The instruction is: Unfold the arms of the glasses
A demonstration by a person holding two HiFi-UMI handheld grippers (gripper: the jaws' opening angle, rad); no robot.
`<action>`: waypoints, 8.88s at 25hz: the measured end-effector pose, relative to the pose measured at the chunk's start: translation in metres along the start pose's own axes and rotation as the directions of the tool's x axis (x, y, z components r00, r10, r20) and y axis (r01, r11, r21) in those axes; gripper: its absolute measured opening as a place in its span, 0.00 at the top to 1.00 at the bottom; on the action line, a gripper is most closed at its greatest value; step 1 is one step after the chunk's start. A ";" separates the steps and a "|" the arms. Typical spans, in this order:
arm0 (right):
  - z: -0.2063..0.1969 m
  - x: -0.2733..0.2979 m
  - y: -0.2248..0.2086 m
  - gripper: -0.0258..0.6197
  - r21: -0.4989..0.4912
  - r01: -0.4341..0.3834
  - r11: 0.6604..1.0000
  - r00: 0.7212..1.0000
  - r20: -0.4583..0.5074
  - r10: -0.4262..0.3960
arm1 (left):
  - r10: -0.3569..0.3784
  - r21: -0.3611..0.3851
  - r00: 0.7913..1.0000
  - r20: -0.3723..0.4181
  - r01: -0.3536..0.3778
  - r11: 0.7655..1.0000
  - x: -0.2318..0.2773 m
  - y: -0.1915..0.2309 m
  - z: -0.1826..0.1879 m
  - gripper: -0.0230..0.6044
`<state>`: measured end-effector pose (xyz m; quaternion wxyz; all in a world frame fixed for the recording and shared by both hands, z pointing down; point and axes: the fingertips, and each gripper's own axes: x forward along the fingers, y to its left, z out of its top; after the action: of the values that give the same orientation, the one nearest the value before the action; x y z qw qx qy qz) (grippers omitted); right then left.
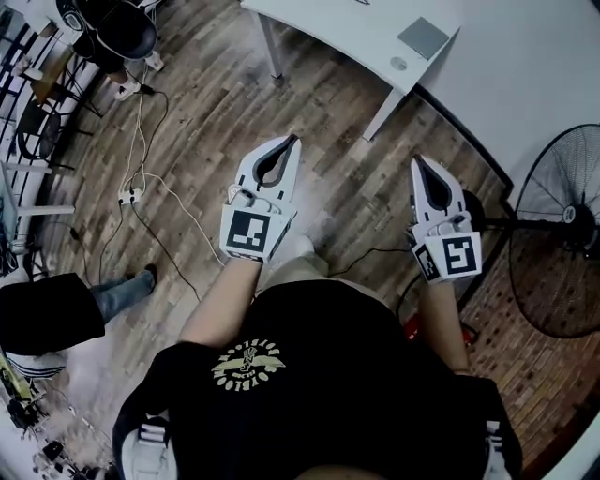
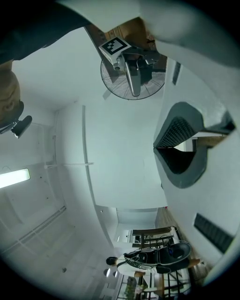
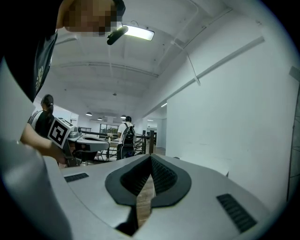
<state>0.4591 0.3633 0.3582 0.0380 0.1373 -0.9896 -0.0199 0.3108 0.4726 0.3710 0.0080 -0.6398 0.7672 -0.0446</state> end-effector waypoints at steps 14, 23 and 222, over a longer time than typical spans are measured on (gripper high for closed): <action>0.003 0.083 -0.010 0.96 0.002 -0.012 1.000 1.000 -0.027 0.012 | 0.019 -0.022 1.000 -0.019 -0.019 1.000 0.043 0.080 -0.008 0.95; -0.012 0.129 -0.078 0.96 0.013 -0.044 0.999 0.997 -0.055 0.045 | 0.040 -0.057 0.999 -0.029 -0.042 0.998 0.117 0.082 -0.025 0.95; -0.045 0.579 -0.395 0.96 0.123 0.704 0.699 0.699 -0.292 -0.653 | -0.602 0.227 0.581 -0.548 0.796 0.562 0.832 0.289 -0.251 0.95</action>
<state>0.0143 -0.1755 0.4238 0.1244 0.4992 -0.8521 0.0957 -0.1411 -0.2785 0.6353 -0.0242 -0.8502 0.3896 -0.3532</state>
